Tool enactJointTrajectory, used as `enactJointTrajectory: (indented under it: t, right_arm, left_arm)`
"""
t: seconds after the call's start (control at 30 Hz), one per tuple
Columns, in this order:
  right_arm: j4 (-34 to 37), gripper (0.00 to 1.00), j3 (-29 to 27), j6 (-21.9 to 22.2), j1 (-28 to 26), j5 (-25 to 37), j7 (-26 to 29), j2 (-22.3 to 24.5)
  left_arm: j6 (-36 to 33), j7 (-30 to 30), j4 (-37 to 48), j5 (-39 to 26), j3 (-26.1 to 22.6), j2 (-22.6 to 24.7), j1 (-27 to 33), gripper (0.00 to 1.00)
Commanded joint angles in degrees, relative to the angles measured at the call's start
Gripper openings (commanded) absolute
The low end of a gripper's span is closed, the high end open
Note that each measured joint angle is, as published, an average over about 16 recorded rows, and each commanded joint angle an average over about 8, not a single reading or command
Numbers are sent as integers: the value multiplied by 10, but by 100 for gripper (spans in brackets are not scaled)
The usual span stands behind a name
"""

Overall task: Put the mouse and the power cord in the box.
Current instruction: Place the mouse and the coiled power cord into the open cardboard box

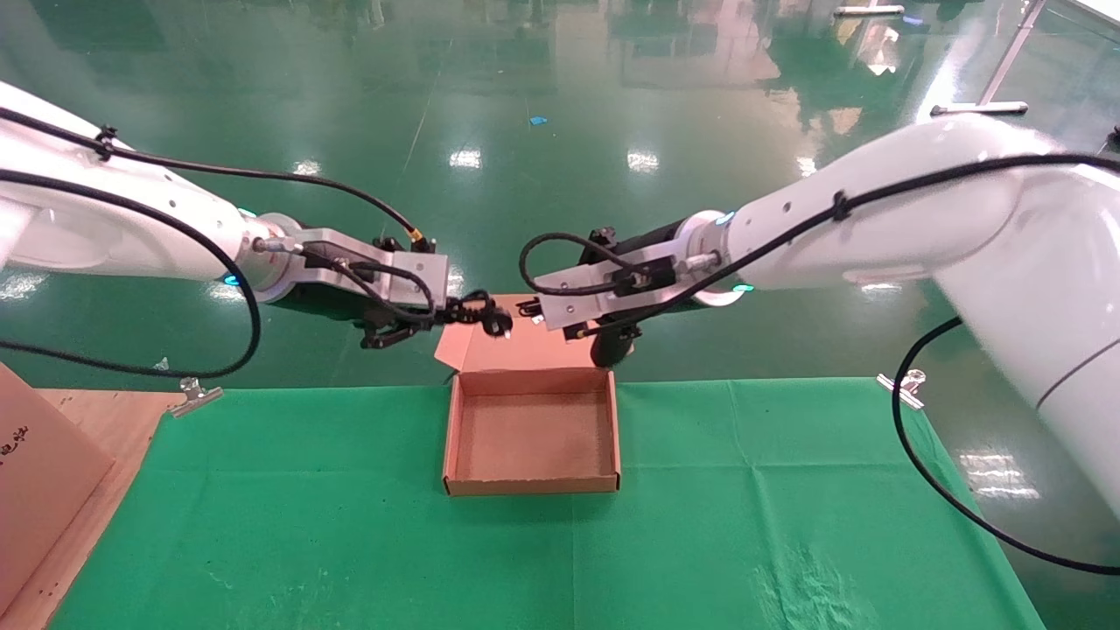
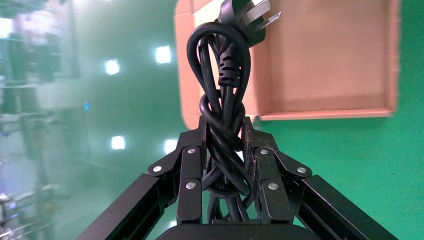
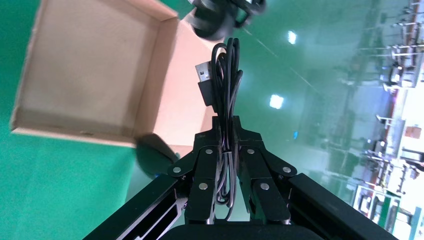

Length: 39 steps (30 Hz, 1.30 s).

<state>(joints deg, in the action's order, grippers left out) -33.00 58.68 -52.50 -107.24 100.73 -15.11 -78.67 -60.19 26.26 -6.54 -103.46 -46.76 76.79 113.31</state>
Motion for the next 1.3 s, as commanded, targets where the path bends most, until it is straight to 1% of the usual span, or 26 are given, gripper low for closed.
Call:
enactJointTrajectory:
  t: [0.03, 0.17, 0.33, 0.5, 0.67, 0.83, 0.97, 1.13, 1.17, 1.3]
  right_arm:
    - [-7, 0, 16, 25, 4, -11, 8, 0]
    - [-11, 0, 49, 47, 4, -30, 19, 0]
    - [-9, 0, 85, 67, 0, -51, 27, 1]
    - [1, 0, 111, 73, -10, -73, 31, 2]
    - [16, 0, 128, 61, -19, -93, 27, 5]
    - [36, 0, 138, 43, -29, -111, 16, 7]
    - [50, 0, 142, 29, -33, -127, 4, 8]
    - [61, 0, 145, 21, -29, -144, -13, 8]
    - [63, 0, 146, 21, -28, -146, -16, 8]
    - [70, 0, 150, 25, -21, -156, -28, 8]
  left_arm:
    - [24, 4, 2, 1, 1, 3, -4, 0]
    - [46, 8, -2, 8, 3, 5, -13, 0]
    - [55, 15, -11, 17, 5, 7, -28, 0]
    - [77, 40, -35, 34, 7, 11, -67, 0]
    - [141, 53, -65, 70, 16, 14, -130, 0]
    - [247, 38, -105, 112, 16, 18, -196, 0]
    - [322, 24, -147, 143, 0, 19, -240, 0]
    - [344, 0, -183, 176, -41, 19, -271, 1]
    - [345, -3, -188, 180, -51, 19, -275, 11]
    - [344, -12, -198, 196, -87, 17, -285, 61]
